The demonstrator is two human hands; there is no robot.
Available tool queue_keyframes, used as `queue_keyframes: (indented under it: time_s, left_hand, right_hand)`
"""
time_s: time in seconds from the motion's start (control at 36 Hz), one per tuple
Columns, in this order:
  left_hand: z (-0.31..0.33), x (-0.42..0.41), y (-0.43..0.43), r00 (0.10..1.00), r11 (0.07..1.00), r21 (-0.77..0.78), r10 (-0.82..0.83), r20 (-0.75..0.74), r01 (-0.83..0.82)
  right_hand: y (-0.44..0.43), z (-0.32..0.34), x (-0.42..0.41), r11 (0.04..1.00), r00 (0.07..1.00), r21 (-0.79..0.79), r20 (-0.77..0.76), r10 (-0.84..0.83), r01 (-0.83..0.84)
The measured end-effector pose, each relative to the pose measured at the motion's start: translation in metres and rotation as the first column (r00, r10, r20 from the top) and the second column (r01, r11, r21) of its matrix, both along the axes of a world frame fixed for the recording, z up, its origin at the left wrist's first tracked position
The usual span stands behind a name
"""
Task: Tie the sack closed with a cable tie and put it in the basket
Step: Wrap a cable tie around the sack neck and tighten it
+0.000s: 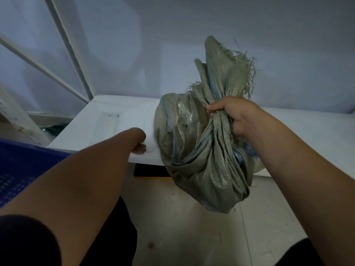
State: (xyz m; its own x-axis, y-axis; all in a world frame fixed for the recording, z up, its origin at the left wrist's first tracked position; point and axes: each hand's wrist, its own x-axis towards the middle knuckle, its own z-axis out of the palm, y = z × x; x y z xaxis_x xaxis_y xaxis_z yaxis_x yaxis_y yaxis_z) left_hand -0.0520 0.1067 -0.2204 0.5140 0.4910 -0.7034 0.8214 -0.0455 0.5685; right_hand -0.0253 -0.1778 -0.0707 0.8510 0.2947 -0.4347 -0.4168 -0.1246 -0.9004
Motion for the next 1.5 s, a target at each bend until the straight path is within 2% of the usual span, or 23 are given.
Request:
queue_keyframes:
  time_s: [0.14,0.22,0.39,0.64,0.83,0.94,1.08,1.28,1.5]
  left_hand:
    - [0.023,0.009,0.007,0.938,0.964,-0.121,0.257,0.231,-0.235]
    - [0.041,0.011,0.001,0.865,0.943,-0.193,0.325,0.383,-0.269]
    - [0.078,0.024,-0.015,0.723,0.951,-0.214,0.309,0.618,-0.223]
    - [0.119,0.011,-0.046,0.565,0.994,-0.101,0.113,0.818,-0.052]
    - [0.135,-0.002,-0.071,0.499,0.993,-0.074,0.016,0.866,0.096]
    - [0.137,-0.005,-0.082,0.524,0.991,-0.014,-0.057,0.850,0.130]
    - [0.132,-0.005,-0.087,0.578,0.982,0.102,-0.177,0.796,0.159]
    - [0.131,-0.009,-0.095,0.561,0.920,0.147,-0.342,0.754,0.363]
    - [0.137,-0.012,-0.106,0.491,0.863,0.162,-0.416,0.766,0.478]
  right_hand:
    - [0.001,0.001,0.001,1.000,1.000,0.022,0.002,-0.021,0.021]
    - [0.001,0.003,0.002,0.999,1.000,0.034,0.003,-0.024,0.024]
    - [0.001,0.005,0.003,0.998,1.000,0.065,0.002,-0.026,0.025]
    - [0.001,0.004,0.008,0.982,0.989,0.145,0.068,-0.131,0.120]
    - [0.002,0.008,0.004,0.922,0.952,0.305,0.113,-0.284,0.239]
    - [0.003,0.010,-0.002,0.873,0.932,0.406,0.120,-0.342,0.268]
    - [0.002,0.014,-0.005,0.853,0.913,0.447,0.166,-0.373,0.267]
    - [0.000,0.012,-0.003,0.896,0.937,0.404,0.205,-0.284,0.183]
    - [0.010,0.008,-0.005,0.933,0.889,0.281,0.331,-0.316,0.226]
